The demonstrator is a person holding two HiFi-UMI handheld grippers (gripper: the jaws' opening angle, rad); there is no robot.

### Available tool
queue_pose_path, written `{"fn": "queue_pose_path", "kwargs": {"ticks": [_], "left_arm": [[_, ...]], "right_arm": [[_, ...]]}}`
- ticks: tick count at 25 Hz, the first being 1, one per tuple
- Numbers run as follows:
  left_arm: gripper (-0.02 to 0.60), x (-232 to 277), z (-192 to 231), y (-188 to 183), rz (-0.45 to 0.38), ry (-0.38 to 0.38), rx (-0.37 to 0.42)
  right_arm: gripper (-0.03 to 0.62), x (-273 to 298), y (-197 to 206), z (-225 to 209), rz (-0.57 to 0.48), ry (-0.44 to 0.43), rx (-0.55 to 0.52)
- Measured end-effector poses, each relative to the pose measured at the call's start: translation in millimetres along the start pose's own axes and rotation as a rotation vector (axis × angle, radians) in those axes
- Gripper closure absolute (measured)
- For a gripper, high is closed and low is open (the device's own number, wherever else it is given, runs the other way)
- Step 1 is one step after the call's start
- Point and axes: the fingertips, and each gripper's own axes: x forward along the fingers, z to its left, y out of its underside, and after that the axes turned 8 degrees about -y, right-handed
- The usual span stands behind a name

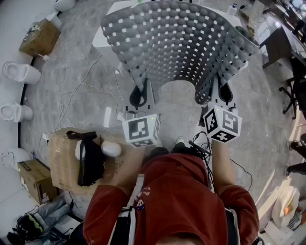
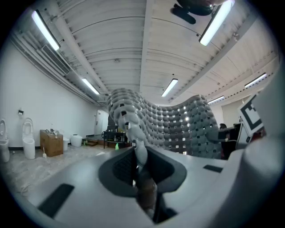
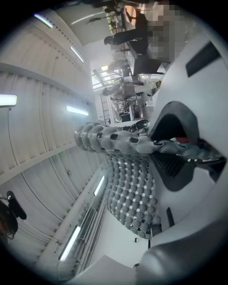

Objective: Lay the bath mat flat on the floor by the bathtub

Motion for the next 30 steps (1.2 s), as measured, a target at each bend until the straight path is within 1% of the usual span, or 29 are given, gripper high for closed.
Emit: {"fn": "queue_pose_path", "kwargs": {"ticks": [5,8,10,12,14,17,24,28,30], "left_arm": [[0.523,-19,1,-2,0.011,0.009,-0.001],[0.523,-47,5,-8,0.012,0.023,-0.016],[0.523,-57,9,-15,0.007,0.026,-0.022],[0.523,-43,8,-10,0.007,0.023,-0.023],[0.523,-22,3,5,0.011,0.021,-0.02],[0.523,-14,8,17,0.015,0.019,-0.018],[0.523,-15,46,12,0.027,0.017,-0.044],[0.523,-31,84,-20,0.019,0.02,-0.067],[0.523,-37,96,-25,0.017,0.019,-0.066]], "right_arm": [[0.523,-18,1,5,0.007,0.023,0.005],[0.523,-45,-4,19,0.008,0.034,0.003],[0.523,-54,-10,28,0.007,0.035,-0.005],[0.523,-40,-5,23,0.007,0.032,-0.008],[0.523,-19,15,11,0.013,0.03,0.005],[0.522,-10,31,10,0.018,0.041,0.03],[0.522,-4,26,51,0.009,0.048,0.017],[0.517,-9,-7,98,-0.01,0.048,-0.021],[0.517,-14,-11,112,-0.016,0.05,-0.026]]}}
